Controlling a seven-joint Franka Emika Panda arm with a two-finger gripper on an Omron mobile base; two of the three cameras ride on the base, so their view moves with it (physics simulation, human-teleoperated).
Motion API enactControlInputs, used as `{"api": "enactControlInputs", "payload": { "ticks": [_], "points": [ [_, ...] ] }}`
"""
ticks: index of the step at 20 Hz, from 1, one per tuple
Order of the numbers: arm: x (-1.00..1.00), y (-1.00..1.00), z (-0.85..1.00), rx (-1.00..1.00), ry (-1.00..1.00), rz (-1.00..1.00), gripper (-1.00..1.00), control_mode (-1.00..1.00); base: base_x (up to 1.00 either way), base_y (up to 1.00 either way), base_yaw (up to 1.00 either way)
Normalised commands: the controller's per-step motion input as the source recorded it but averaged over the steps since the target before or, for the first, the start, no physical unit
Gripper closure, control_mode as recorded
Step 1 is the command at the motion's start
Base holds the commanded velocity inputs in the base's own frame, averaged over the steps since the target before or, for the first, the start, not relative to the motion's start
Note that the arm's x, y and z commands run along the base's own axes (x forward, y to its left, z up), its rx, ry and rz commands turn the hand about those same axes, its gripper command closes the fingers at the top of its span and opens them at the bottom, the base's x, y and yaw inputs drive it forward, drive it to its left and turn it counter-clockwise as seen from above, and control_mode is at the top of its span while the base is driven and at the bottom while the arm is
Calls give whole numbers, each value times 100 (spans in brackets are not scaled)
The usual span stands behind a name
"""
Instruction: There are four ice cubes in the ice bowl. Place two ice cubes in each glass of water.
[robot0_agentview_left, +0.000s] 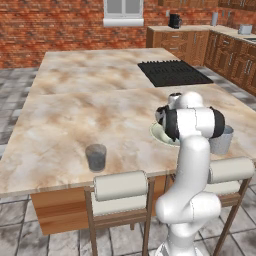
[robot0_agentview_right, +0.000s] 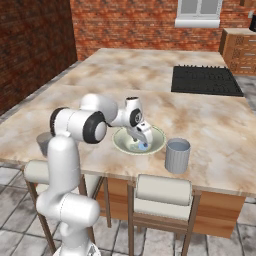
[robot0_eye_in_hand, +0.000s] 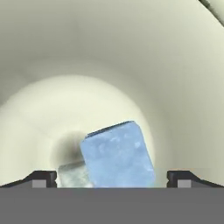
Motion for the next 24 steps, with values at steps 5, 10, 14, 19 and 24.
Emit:
{"api": "enactControlInputs", "payload": {
  "ticks": [5, 10, 14, 19, 24],
  "points": [
    [26, -13, -27, 2, -11, 12, -100, -100, 0, 0, 0],
    [6, -28, -23, 1, -4, 10, -100, -100, 0, 0, 0],
    [0, -14, -23, 0, 0, 4, 100, -100, 0, 0, 0],
    [0, -2, -12, 0, 0, 0, 100, -100, 0, 0, 0],
    [-3, -8, -1, 1, 0, 0, 100, -100, 0, 0, 0]
  ]
}}
